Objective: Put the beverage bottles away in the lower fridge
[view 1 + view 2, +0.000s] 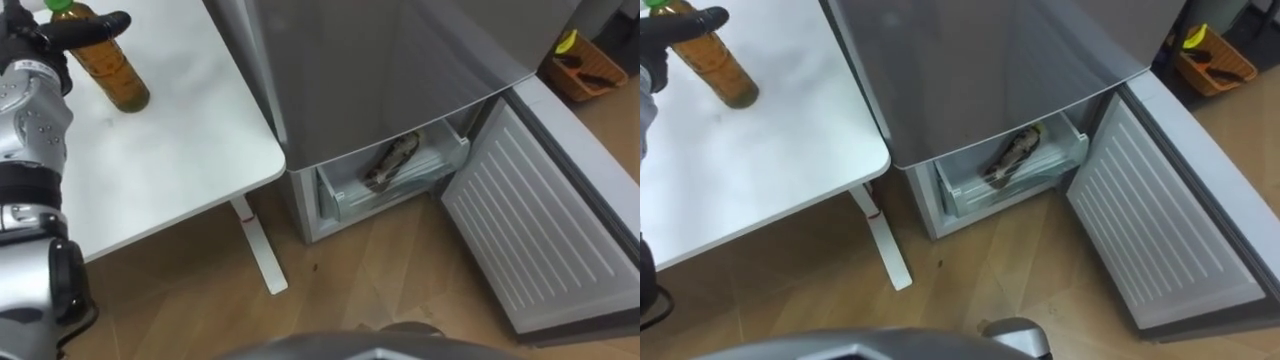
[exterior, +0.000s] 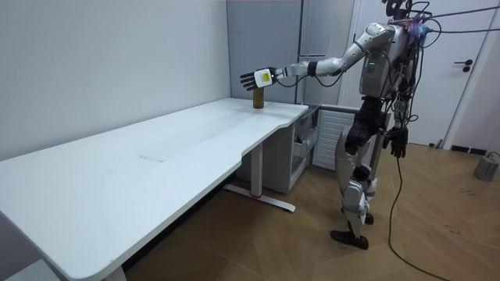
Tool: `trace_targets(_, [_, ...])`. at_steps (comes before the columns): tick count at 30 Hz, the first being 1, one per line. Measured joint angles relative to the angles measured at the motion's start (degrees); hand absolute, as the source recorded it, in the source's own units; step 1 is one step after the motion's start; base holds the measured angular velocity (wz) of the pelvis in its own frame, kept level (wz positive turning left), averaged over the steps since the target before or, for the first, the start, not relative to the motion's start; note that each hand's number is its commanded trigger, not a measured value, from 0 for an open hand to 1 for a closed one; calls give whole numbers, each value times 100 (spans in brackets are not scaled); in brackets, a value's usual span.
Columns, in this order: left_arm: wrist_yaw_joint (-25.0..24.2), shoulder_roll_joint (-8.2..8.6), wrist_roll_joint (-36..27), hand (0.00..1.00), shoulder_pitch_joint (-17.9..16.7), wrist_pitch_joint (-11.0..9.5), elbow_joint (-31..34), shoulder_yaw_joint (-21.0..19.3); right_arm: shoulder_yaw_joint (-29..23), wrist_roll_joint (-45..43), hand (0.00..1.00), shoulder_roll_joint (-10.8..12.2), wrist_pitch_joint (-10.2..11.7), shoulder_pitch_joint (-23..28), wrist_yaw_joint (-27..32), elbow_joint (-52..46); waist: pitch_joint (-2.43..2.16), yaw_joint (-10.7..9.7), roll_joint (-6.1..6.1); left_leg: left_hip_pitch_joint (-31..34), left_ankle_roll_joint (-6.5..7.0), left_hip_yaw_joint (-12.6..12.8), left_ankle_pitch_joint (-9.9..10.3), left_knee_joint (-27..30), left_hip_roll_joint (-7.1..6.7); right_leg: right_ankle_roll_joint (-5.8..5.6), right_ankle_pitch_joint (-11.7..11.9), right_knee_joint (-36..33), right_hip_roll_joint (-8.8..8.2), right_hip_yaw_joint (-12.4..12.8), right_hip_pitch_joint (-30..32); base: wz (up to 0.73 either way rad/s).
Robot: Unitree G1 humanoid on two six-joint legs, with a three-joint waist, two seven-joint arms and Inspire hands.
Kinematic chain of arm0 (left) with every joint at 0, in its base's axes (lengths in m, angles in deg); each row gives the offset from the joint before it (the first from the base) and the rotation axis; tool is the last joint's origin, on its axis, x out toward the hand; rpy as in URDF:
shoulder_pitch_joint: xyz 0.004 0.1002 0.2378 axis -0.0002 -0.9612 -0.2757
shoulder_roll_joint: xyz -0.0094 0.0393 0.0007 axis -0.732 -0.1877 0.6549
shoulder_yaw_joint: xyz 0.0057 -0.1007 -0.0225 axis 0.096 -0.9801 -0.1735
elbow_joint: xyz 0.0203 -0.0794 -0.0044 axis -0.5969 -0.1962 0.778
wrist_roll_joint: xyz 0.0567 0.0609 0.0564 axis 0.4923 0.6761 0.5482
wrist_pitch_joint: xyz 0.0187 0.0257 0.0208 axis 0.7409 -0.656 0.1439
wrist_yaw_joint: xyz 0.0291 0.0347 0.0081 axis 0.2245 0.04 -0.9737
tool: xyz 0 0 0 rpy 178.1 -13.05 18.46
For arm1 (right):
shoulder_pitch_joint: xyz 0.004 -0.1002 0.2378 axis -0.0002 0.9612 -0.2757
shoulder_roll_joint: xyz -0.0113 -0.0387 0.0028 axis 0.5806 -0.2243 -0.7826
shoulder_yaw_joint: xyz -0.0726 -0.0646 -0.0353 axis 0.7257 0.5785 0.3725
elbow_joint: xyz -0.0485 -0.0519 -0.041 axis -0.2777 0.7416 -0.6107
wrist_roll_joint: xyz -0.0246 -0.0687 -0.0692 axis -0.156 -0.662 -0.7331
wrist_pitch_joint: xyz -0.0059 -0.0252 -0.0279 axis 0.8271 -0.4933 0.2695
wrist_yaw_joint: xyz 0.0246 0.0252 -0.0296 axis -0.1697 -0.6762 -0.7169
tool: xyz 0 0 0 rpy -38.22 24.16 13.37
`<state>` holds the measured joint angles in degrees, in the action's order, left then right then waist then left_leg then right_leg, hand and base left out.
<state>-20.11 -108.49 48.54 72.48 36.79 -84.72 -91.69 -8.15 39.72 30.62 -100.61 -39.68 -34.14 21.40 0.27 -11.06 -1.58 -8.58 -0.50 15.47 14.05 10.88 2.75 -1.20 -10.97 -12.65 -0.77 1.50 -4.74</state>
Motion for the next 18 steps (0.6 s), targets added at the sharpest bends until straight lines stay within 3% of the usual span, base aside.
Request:
trace_targets(7, [-10, 0, -5, 0, 0, -4, -1, 129, 202, 2, 0, 2, -7, -1, 106, -3, -45, -3, 80, -7, 0, 0, 0, -1, -1, 0, 2, 4, 0, -1, 6, 0])
trace_targets(8, [-10, 0, -5, 12, 0, -4, -2, 129, 202, 2, 0, 2, -6, -1, 113, -2, -48, -4, 83, -10, 0, 0, 0, 0, -1, 0, 2, 4, 0, -2, 6, 0])
trace_targets(9, [-10, 0, -5, 18, 0, -4, -3, 130, 202, 2, 0, 3, -6, -2, 134, -3, -50, -4, 84, -12, 0, 0, 0, 0, -1, 1, 3, 3, -1, -2, 5, 0])
trace_targets(11, [-10, 0, -5, 56, 0, -4, -7, 133, 203, 2, 0, 3, -6, -1, 143, -3, -50, -5, 83, -12, 0, 0, 0, -1, -1, 1, 4, 2, -1, -4, 2, 0])
trace_targets(13, [-10, 0, -5, 100, 0, -4, -16, 147, 203, 3, 0, 3, -7, -1, 144, -2, -54, -8, 74, -11, 0, 0, 0, -2, 0, 2, 4, -1, 0, -6, -7, 0])
trace_targets(18, [9, -1, -177, 100, 0, -4, -109, 162, 203, 6, 0, 3, -11, 0, 145, -12, -69, -9, 50, -11, 1, 0, 1, -5, 1, 3, 6, -12, 0, -14, -11, 0])
